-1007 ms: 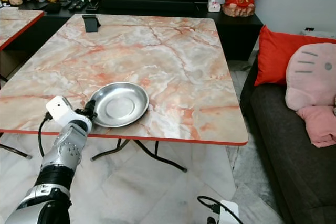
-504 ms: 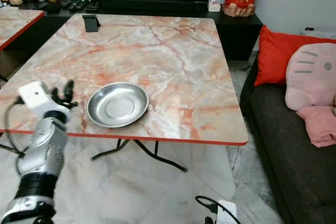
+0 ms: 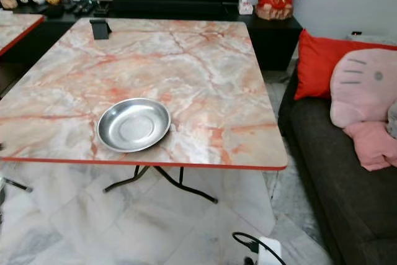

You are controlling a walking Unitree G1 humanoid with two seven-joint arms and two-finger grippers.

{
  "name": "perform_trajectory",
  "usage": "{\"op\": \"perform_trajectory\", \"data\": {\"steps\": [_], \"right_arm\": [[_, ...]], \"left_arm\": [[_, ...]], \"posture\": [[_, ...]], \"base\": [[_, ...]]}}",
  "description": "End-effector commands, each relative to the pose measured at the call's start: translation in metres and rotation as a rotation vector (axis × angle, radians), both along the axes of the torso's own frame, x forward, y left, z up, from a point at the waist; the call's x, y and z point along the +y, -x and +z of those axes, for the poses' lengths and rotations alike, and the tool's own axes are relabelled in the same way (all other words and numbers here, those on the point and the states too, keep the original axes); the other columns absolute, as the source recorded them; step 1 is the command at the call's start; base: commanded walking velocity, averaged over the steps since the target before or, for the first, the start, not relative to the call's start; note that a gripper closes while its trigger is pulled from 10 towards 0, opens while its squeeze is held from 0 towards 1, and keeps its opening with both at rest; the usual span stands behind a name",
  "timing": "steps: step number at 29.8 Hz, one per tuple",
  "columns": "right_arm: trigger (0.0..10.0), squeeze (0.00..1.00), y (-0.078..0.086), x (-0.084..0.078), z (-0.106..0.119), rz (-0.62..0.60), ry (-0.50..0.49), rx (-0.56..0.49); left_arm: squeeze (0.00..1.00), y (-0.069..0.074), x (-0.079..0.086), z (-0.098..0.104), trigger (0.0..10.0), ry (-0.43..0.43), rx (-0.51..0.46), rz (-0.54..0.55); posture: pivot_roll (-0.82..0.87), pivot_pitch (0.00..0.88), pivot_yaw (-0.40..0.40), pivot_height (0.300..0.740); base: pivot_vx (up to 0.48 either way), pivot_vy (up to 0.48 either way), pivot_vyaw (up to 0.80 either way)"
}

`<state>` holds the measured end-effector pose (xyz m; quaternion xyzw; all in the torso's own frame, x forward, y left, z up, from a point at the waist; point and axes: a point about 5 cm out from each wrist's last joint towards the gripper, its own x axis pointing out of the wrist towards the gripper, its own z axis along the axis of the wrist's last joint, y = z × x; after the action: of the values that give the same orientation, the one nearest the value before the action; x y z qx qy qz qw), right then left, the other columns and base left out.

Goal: Setting the table

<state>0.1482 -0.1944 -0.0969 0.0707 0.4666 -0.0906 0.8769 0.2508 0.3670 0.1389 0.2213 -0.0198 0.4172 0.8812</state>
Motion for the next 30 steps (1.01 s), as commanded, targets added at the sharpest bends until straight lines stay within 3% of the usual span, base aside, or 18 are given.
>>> {"op": "perform_trajectory", "data": {"steps": [1,4,6,9,10,12,14,15,16,18,20,21,23,26,30], "right_arm": [[10.0,0.0,0.002,0.002,-0.001,0.0,-0.006,0.0],[10.0,0.0,0.004,0.003,-0.002,-0.001,-0.008,-0.006],[10.0,0.0,0.004,0.003,-0.002,-0.001,-0.008,-0.006],[10.0,0.0,0.003,0.004,-0.001,0.002,-0.008,-0.017],[10.0,0.0,0.003,0.004,-0.001,0.002,-0.008,-0.018],[10.0,0.0,0.003,0.004,-0.001,0.001,-0.007,-0.018],[10.0,0.0,0.003,0.004,-0.001,0.001,-0.007,-0.018],[10.0,0.0,0.003,0.003,-0.001,0.0,-0.006,-0.018],[10.0,0.0,0.003,0.003,-0.001,0.0,-0.006,-0.018],[10.0,0.0,0.001,0.003,0.0,-0.003,-0.006,-0.017],[10.0,0.0,0.0,0.004,0.0,-0.003,-0.004,-0.014],[10.0,0.0,0.0,0.004,0.0,-0.003,-0.004,-0.014],[10.0,0.0,0.0,0.004,0.0,-0.002,-0.002,-0.012],[10.0,0.0,0.001,0.004,0.0,-0.003,-0.001,-0.012],[10.0,0.0,0.002,0.003,-0.001,-0.01,0.002,-0.013]], "left_arm": [[0.0,0.013,0.009,-0.017,10.0,0.009,0.072,0.079],[0.0,0.037,0.017,-0.048,10.0,0.001,0.211,0.165],[0.0,0.037,0.017,-0.048,10.0,0.001,0.211,0.165],[0.0,0.064,-0.002,-0.126,10.0,0.249,0.551,0.115],[0.0,0.065,-0.006,-0.131,10.0,0.251,0.572,0.095],[0.0,0.063,-0.016,-0.141,10.0,0.263,0.627,0.027],[0.0,0.063,-0.016,-0.141,10.0,0.263,0.627,0.027],[0.0,0.061,-0.03,-0.152,10.0,0.3,0.692,-0.062],[0.0,0.061,-0.03,-0.152,10.0,0.3,0.692,-0.062],[0.0,0.056,-0.067,-0.176,10.0,0.4,0.814,-0.257],[0.0,0.048,-0.101,-0.188,10.0,0.472,0.868,-0.428],[0.0,0.048,-0.101,-0.188,10.0,0.472,0.868,-0.428],[0.0,0.041,-0.124,-0.193,10.0,0.508,0.882,-0.542],[0.0,0.036,-0.144,-0.196,10.0,0.542,0.895,-0.636],[0.0,0.033,-0.158,-0.199,10.0,0.569,0.923,-0.7]], "posture": [[0.06,0.0,-0.023,0.74],[0.06,0.0,-0.022,0.74],[0.06,0.0,-0.022,0.74],[0.05,0.0,-0.021,0.74],[0.05,0.0,-0.021,0.74],[0.05,0.0,-0.02,0.74],[0.05,0.0,-0.02,0.74],[0.05,0.0,-0.02,0.74],[0.05,0.0,-0.02,0.74],[0.03,0.0,-0.013,0.74],[0.03,0.0,-0.012,0.74],[0.03,0.0,-0.012,0.74],[0.02,0.0,-0.012,0.74],[0.01,0.0,-0.01,0.74],[-0.01,0.0,-0.005,0.74]], "base": [[0.0,0.0,0.0],[0.0,0.0,0.0],[0.0,0.0,0.0],[0.0,0.0,0.0],[0.0,0.0,0.0],[0.0,0.0,0.0],[0.0,0.0,0.0],[0.0,0.0,0.0],[0.0,0.0,0.0],[0.0,0.0,0.0],[0.0,0.0,0.0],[0.0,0.0,0.0],[0.0,0.0,0.0],[0.0,0.0,0.0],[0.0,0.0,0.0]]}}
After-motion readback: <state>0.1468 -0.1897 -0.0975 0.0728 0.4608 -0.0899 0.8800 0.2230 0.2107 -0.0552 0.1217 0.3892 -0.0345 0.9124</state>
